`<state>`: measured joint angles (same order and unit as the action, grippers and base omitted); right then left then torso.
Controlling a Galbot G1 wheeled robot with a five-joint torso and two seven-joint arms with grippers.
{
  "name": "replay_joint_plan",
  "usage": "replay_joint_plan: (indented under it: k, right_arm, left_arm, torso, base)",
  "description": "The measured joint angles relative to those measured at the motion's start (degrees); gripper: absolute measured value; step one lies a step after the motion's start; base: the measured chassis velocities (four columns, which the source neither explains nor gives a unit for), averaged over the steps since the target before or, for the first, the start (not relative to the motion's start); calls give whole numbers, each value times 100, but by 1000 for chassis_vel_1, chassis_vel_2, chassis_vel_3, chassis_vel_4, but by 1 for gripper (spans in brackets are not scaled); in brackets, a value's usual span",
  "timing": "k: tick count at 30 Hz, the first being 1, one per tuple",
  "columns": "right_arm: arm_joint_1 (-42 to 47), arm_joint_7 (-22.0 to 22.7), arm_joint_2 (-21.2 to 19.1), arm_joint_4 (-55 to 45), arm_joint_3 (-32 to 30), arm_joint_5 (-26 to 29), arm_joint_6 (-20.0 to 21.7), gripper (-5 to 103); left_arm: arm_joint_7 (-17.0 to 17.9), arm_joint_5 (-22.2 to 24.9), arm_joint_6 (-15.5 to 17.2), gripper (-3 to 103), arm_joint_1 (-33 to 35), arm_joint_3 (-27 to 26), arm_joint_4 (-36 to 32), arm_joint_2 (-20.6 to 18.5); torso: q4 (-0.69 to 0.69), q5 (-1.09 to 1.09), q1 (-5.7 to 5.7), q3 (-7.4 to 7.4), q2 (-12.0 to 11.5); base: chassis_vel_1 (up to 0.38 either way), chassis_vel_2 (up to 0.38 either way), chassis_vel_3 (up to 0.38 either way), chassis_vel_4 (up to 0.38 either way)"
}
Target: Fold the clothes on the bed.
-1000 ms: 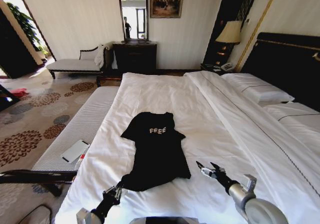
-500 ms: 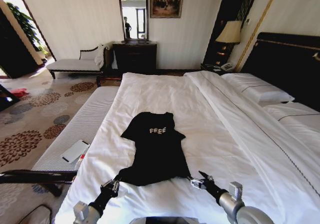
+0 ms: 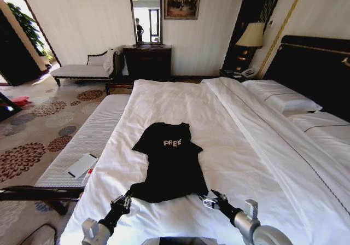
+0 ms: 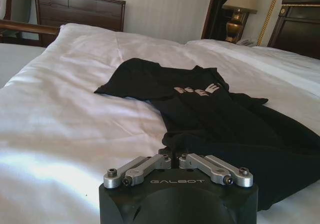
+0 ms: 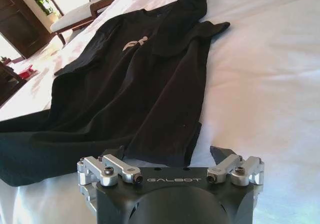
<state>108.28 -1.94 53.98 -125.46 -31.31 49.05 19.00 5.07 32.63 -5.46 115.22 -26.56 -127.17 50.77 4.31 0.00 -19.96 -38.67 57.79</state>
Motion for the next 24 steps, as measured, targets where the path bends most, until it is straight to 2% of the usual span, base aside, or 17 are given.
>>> replay_joint_plan:
  k: [3,5,6,8,9,12,13,15,16,18,21,24]
  right_arm:
    - [-65,84,6,-7,12,191,40,85]
    - [-72,93,6,-8,10,206,40,85]
    - [-72,96,7,-9,8,208,40,79]
    - [-72,142,22,2,13,113,-54,68]
    - [-72,142,22,2,13,113,-54,68]
    - [-84,275,66,68,75,-162,-304,52]
    - [-84,275,66,68,75,-162,-304,52]
    - [-93,319,73,104,96,-311,-424,41]
    - [-93,319,73,104,96,-311,-424,41]
    - [-89,335,74,114,95,-399,-440,30]
    - [-77,340,73,114,82,-457,-433,25]
    - [-66,372,65,67,48,-462,-381,9]
  left_arm:
    - [11,-20,17,2,-52,34,6,31]
    - [14,-22,25,2,-63,39,8,41]
    - [14,-23,32,2,-69,43,9,45]
    - [15,-23,41,2,-77,58,13,45]
    - [15,-23,41,2,-77,58,13,45]
    - [21,-27,42,2,-89,104,33,43]
    - [21,-27,42,2,-89,104,33,43]
    - [23,-33,42,2,-90,135,40,43]
    - [23,-33,42,2,-90,135,40,43]
    - [24,-41,42,2,-94,155,48,43]
    - [25,-41,43,2,-98,163,48,40]
    - [33,-38,46,2,-110,174,48,21]
  torso:
    - [0,0,0,0,0]
    - [0,0,-1,0,0]
    - [0,0,0,0,0]
    - [0,0,0,0,0]
    - [0,0,0,0,0]
    - [0,-1,-1,0,0]
    - [0,-1,-1,0,0]
    - [0,0,0,0,0]
    - [0,0,0,0,0]
    - [0,0,0,0,0]
    - [0,0,0,0,0]
    - [0,0,-1,0,0]
  base:
    - [0,0,0,0]
    - [0,0,0,0]
    - [0,0,0,0]
    - [0,0,0,0]
    - [0,0,0,0]
    - [0,0,0,0]
    - [0,0,0,0]
    - [0,0,0,0]
    - [0,0,0,0]
    - [0,0,0,0]
    - [0,0,0,0]
    - [0,0,0,0]
